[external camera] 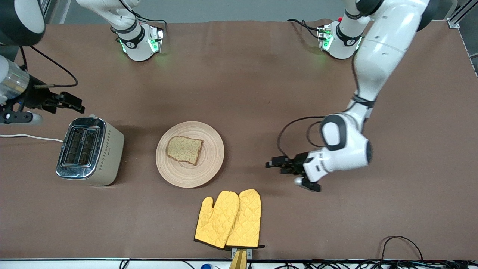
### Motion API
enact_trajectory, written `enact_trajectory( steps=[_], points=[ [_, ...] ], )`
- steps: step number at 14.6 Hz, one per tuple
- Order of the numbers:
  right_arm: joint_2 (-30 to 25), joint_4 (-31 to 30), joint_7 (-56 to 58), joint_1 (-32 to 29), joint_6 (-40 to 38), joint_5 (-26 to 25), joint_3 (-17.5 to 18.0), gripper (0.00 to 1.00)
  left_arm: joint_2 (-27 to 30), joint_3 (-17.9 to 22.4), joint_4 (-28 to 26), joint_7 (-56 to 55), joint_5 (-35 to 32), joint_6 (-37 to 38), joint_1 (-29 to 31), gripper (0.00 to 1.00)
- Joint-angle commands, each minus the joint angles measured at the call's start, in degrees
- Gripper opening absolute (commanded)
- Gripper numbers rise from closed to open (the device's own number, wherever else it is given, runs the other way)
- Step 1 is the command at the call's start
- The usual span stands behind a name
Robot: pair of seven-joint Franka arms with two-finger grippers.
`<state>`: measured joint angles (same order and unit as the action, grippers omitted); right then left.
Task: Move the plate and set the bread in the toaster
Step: 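Withdraw the left gripper while the right gripper reaches toward the bread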
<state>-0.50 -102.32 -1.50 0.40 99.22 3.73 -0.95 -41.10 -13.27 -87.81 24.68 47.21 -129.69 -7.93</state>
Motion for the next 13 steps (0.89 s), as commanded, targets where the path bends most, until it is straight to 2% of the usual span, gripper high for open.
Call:
enact_trajectory(
  steps=[1,4,6,8,10,13],
  points=[
    [-1.00,-4.46,-4.63,2.84,5.87,0.93,-0.02,1.00,5.93,-0.17,-3.16,-0.16,-9.64,7.32,5.28,1.00],
    [1.10,-7.28,-10.87,7.06,13.25,0.93,-0.02,1.00,11.29,-0.61,-2.55,0.37,-20.64,14.00,11.86,1.00],
    [5.22,-7.20,-14.48,10.22,18.34,0.93,-0.02,1.00,16.20,-0.09,-0.88,-1.64,-27.93,22.17,12.68,1.00],
    [9.00,-7.28,-17.55,12.51,22.57,0.93,-0.02,1.00,20.87,-0.17,-0.61,-3.93,-37.94,24.14,13.20,1.00],
    [12.61,-7.20,-21.33,14.80,25.57,0.93,-0.10,1.00,22.73,0.09,2.71,-4.64,-40.71,29.38,13.29,1.00],
    [17.97,-7.02,-25.46,16.47,29.96,0.93,-0.02,1.00,24.05,0.62,8.52,-13.48,-44.83,36.95,13.64,1.00]
  ],
)
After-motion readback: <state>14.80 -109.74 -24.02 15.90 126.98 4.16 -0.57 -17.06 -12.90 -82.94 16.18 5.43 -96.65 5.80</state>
